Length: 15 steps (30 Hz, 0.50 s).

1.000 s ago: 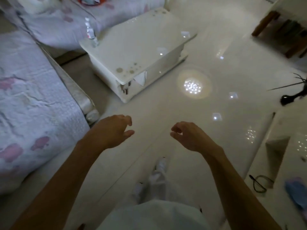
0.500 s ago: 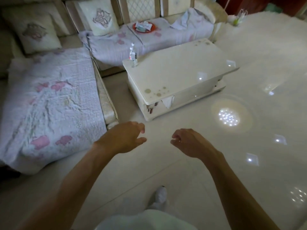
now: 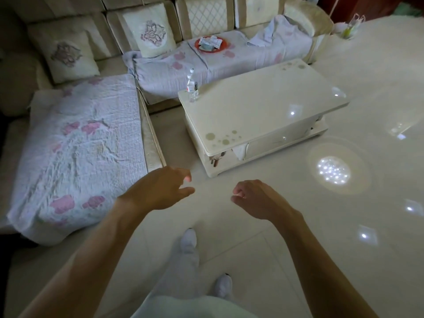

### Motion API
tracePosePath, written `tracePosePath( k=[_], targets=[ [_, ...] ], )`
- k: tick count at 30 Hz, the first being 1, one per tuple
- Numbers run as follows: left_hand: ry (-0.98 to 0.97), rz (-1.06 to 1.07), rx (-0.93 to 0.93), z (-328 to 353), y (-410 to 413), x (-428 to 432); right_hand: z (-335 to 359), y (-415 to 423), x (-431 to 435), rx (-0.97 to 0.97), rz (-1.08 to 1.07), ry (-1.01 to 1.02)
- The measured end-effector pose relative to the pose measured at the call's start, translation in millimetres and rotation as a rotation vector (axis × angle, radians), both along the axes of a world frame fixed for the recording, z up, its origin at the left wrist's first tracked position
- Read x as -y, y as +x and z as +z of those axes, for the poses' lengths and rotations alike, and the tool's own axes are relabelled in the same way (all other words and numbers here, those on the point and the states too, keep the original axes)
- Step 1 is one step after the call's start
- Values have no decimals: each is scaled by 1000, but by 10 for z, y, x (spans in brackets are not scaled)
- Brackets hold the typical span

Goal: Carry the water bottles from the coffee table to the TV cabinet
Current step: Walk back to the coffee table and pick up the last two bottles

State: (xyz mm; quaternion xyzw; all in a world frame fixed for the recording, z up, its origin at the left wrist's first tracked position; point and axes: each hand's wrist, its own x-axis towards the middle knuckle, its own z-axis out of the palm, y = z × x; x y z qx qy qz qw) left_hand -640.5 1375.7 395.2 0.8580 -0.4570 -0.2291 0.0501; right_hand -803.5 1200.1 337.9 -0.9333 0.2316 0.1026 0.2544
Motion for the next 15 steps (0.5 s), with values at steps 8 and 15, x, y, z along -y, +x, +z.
tracePosePath(
  k=[8,15],
  targets=[
    [-61,55,16,-137,874,169,24,910,219,-47,40,9],
    [-31,45,42,-259,2054,298,38,2086,420,-125,62,-29]
  ],
)
